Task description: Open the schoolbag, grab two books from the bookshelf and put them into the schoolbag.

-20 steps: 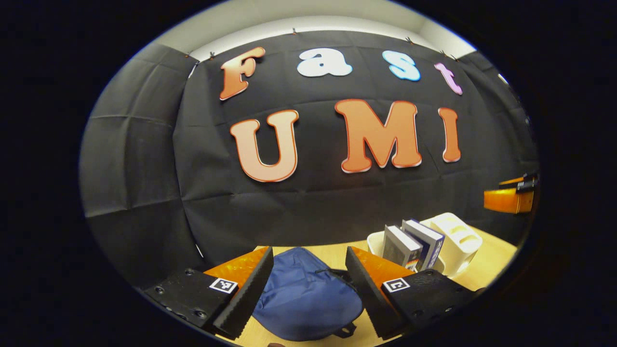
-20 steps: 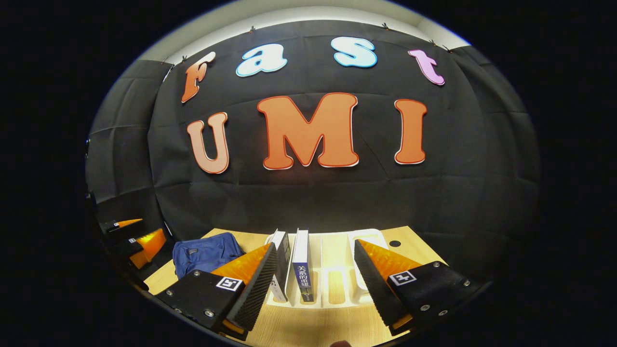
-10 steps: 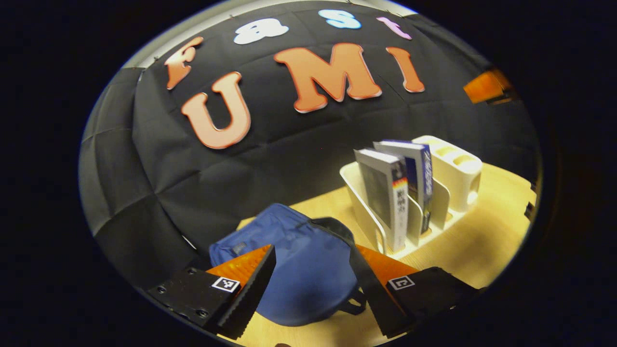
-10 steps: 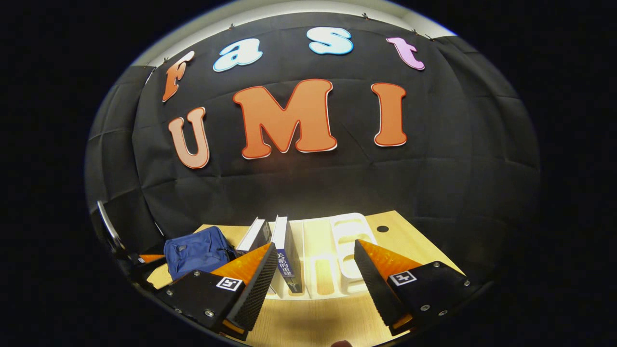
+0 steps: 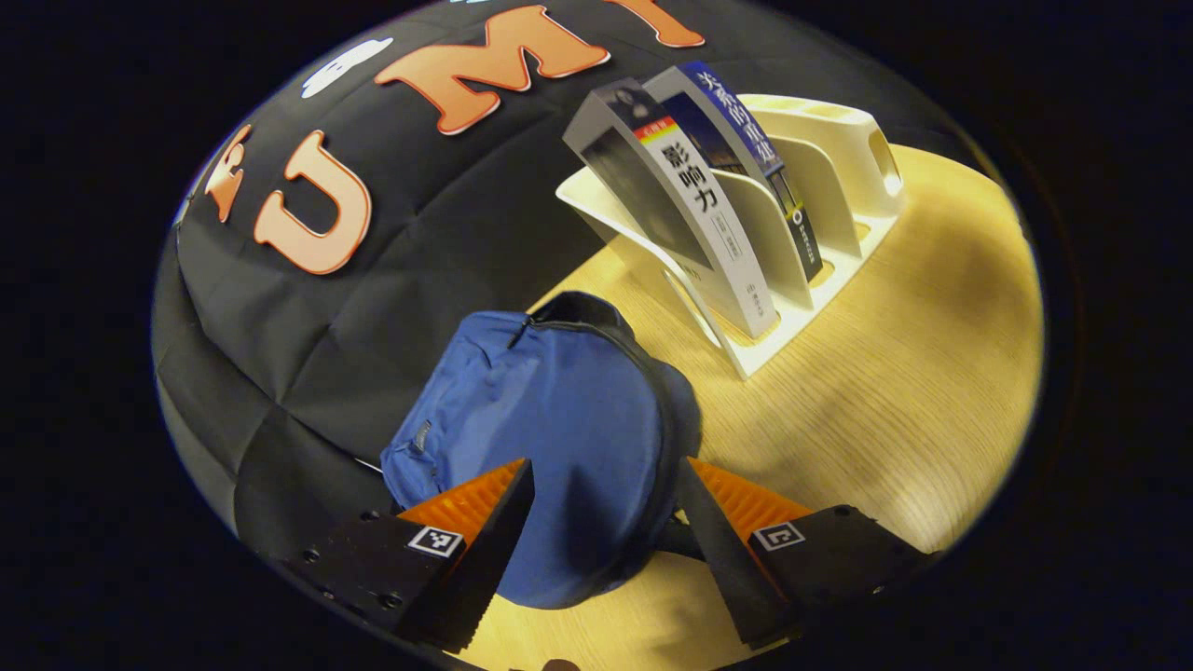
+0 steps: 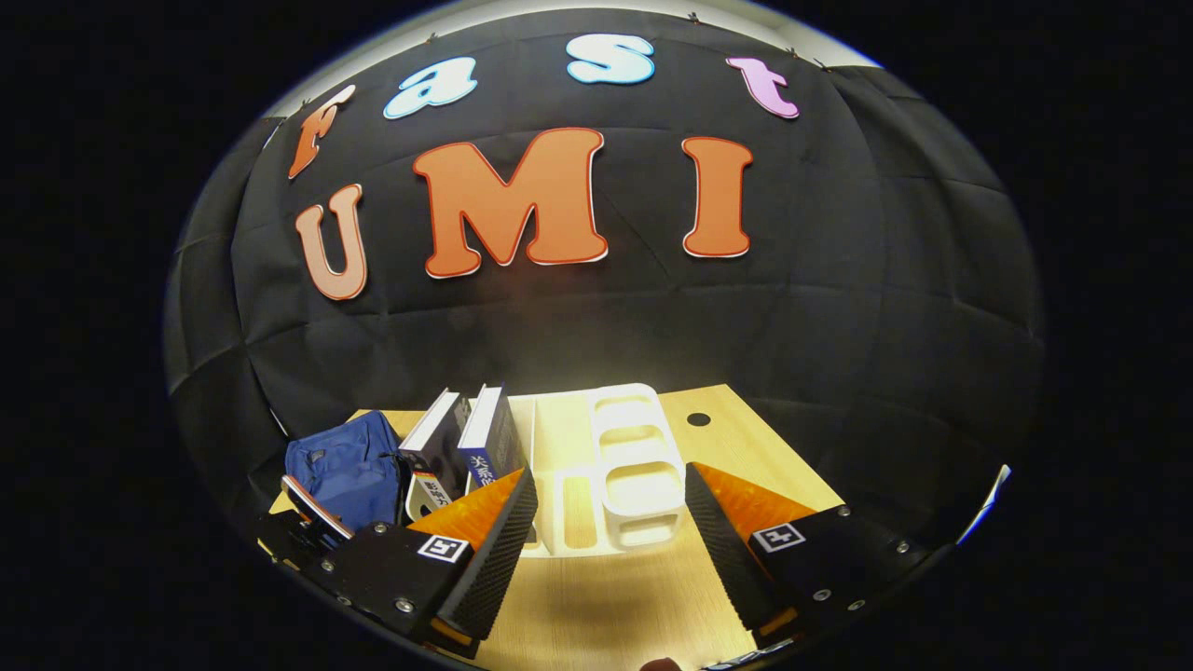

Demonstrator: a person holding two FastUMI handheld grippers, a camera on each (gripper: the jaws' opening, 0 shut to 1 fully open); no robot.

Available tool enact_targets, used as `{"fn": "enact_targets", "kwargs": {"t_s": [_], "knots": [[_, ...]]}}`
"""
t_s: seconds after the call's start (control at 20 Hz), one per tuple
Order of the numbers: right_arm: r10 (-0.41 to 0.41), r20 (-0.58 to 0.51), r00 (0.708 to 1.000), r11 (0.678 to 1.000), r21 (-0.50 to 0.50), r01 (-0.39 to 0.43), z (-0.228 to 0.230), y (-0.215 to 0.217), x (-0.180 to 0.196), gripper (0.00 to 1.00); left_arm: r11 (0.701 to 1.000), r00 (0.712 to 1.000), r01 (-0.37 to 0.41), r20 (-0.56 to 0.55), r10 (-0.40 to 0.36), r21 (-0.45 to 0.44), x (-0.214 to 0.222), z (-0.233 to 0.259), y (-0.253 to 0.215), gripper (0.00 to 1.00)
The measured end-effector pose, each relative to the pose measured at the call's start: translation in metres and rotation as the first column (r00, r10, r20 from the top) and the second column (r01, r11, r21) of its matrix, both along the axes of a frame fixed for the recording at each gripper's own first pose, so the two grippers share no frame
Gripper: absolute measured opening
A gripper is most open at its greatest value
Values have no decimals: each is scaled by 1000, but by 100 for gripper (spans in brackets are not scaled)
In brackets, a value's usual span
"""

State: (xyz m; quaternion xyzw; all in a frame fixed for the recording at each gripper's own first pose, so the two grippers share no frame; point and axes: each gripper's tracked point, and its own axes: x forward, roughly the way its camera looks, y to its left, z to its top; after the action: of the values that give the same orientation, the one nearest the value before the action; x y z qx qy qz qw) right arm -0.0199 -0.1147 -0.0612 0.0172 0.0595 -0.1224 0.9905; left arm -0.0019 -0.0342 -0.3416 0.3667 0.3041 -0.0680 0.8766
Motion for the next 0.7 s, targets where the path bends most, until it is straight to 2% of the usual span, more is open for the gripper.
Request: {"fn": "enact_targets", "kwargs": {"t_s": [0.2, 0.35, 0.45, 0.5, 0.55, 0.7], "knots": [[10, -11, 1000, 1000, 13, -10, -3, -6, 4, 95, 998, 997, -68, -45, 68, -1, 2, -10, 10, 97], [26, -18, 1000, 1000, 6, -26, -5, -5, 8, 95, 994, 995, -102, -18, 102, 26, 9, -1, 21, 97], [42, -29, 999, 999, -5, -42, -7, -3, 13, 94, 992, 991, -127, -30, 128, 13, 8, -3, 24, 94], [55, -33, 998, 998, -1, -55, -8, 0, 15, 94, 990, 990, -138, -41, 138, 4, 6, -6, 24, 89], [66, -36, 997, 998, 3, -66, -8, 2, 17, 94, 991, 989, -137, -53, 137, -3, 6, -10, 22, 94], [88, -39, 995, 996, 10, -88, -7, 4, 22, 94, 992, 990, -122, -69, 123, 9, 7, -13, 14, 44]]}}
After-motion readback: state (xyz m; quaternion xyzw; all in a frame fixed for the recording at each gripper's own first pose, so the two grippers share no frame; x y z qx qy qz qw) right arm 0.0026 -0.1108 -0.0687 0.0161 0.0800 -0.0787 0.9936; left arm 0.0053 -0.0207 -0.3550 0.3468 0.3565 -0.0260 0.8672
